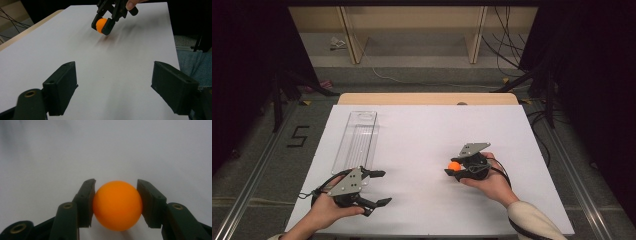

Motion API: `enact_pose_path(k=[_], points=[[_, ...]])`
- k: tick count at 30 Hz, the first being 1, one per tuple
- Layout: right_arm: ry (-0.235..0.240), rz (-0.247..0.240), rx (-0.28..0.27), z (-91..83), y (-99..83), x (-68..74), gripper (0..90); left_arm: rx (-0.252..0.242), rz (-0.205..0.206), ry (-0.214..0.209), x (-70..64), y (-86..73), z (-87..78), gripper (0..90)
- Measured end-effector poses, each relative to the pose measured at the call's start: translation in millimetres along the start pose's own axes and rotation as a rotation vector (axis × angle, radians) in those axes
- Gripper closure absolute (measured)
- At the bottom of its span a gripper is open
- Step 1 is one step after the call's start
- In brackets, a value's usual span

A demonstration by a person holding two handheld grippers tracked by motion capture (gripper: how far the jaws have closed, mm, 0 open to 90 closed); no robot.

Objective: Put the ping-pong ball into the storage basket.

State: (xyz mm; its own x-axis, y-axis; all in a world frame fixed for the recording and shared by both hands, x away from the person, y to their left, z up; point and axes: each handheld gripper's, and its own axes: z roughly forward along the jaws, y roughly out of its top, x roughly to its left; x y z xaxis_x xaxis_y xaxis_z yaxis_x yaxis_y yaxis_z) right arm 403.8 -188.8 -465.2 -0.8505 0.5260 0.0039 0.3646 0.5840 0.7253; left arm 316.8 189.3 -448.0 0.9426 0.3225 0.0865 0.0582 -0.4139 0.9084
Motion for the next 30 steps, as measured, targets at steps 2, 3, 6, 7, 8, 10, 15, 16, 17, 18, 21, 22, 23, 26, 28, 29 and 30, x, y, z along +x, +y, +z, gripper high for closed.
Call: enact_pose_path(k=[2, 3, 6, 7, 8, 10, 15, 16, 17, 18, 21, 22, 23, 26, 28, 29, 30], points=[[0.002, -0.001, -0.008, -0.8, 1.1, 0.2, 51.2, 0.000, 0.001, 0.000, 0.0, 0.0, 0.0, 19.9], [0.002, 0.001, -0.014, -1.1, 1.8, 0.5, 51.2, 0.000, 0.001, 0.000, 0.0, 0.0, 0.0, 19.9], [0.003, 0.002, -0.024, -2.3, 3.6, 1.0, 51.2, 0.000, 0.001, -0.001, 0.0, 0.0, 0.0, 19.9], [0.003, 0.002, -0.024, -2.3, 3.6, 1.0, 51.2, 0.000, 0.001, -0.001, 0.0, 0.0, 0.0, 19.9], [0.001, 0.004, -0.030, -2.9, 5.0, 1.6, 51.2, 0.000, 0.001, -0.001, 0.0, 0.1, 0.0, 19.9], [0.002, 0.005, -0.038, -3.7, 6.4, 1.9, 51.2, 0.000, 0.001, -0.001, 0.0, 0.1, 0.0, 19.9], [0.001, 0.003, -0.058, -5.8, 9.4, 2.2, 51.2, 0.000, 0.001, -0.001, 0.0, 0.1, 0.0, 19.9], [0.001, 0.005, -0.059, -6.1, 9.9, 2.4, 51.3, 0.000, 0.001, -0.001, -0.1, 0.1, 0.0, 19.9], [-0.001, 0.003, -0.064, -6.4, 10.4, 2.4, 51.3, 0.000, 0.001, -0.001, -0.1, 0.1, 0.0, 19.9], [-0.001, 0.004, -0.067, -6.8, 10.9, 2.4, 51.3, 0.000, 0.001, -0.001, 0.0, 0.1, 0.1, 19.9], [0.000, 0.007, -0.073, -7.7, 11.9, 2.3, 51.3, 0.000, 0.000, 0.000, -0.2, 0.1, 0.1, 19.9], [0.001, 0.009, -0.074, -8.0, 12.2, 2.4, 51.3, 0.001, 0.000, 0.000, -0.1, 0.0, 0.1, 19.9], [0.000, 0.011, -0.077, -8.3, 12.6, 2.4, 51.2, 0.001, 0.000, 0.000, -0.2, 0.0, 0.1, 19.9], [-0.002, 0.011, -0.088, -9.2, 14.6, 2.3, 51.3, 0.001, 0.000, 0.000, -0.2, 0.1, 0.1, 19.9], [-0.002, 0.009, -0.093, -9.7, 16.2, 2.5, 51.3, 0.000, 0.000, 0.000, -0.2, 0.1, 0.1, 19.9], [-0.003, 0.008, -0.096, -9.9, 17.0, 2.6, 51.3, 0.000, 0.000, 0.000, -0.1, 0.1, 0.1, 19.9], [-0.001, 0.008, -0.100, -10.2, 17.9, 2.7, 51.3, 0.000, 0.000, 0.000, -0.1, 0.1, 0.1, 19.9]])
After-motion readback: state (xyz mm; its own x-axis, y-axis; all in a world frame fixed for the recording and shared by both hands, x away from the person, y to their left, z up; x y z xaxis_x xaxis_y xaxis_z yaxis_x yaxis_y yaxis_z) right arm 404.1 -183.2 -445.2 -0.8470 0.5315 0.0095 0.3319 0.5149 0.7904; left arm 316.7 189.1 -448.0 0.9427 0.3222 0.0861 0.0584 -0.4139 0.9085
